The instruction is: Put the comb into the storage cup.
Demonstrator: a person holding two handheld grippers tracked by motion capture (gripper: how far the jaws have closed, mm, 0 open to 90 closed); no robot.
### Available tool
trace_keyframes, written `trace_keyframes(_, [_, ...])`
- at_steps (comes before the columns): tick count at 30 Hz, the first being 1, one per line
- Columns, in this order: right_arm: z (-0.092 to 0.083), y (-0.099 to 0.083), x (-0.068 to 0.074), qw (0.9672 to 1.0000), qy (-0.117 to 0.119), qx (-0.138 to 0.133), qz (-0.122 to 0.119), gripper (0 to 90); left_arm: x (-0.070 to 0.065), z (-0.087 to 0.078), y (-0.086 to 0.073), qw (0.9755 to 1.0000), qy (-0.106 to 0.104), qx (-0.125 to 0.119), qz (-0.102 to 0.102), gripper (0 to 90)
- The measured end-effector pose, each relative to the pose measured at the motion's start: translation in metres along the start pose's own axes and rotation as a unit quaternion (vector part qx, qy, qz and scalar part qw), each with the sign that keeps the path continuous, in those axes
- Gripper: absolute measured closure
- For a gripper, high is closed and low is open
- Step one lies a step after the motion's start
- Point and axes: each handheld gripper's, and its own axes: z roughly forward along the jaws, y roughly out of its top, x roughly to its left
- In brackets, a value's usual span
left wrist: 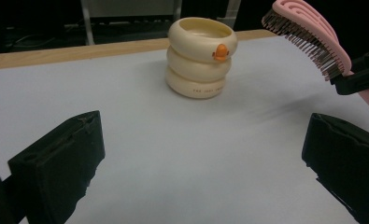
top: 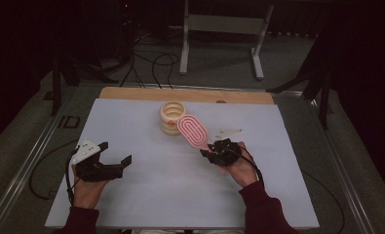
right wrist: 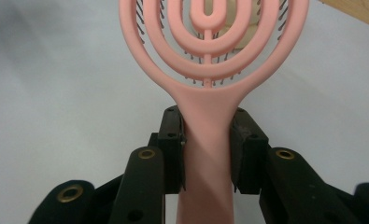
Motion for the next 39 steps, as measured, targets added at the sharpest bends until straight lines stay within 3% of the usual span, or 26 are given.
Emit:
trace_keyframes(23, [0.008,0.009,0.016,0.9997,0.013,-0.016,-0.014,70.0,-0.011,0.020,0.016,0.9998,-0.020,0.007,-0.005,0.0])
trace_keyframes(39, [0.013,0.014,0.027,0.9991,0.022,-0.030,-0.019,70.1,-0.025,0.037,0.030,0.9991,-0.040,0.013,0.004,0.0])
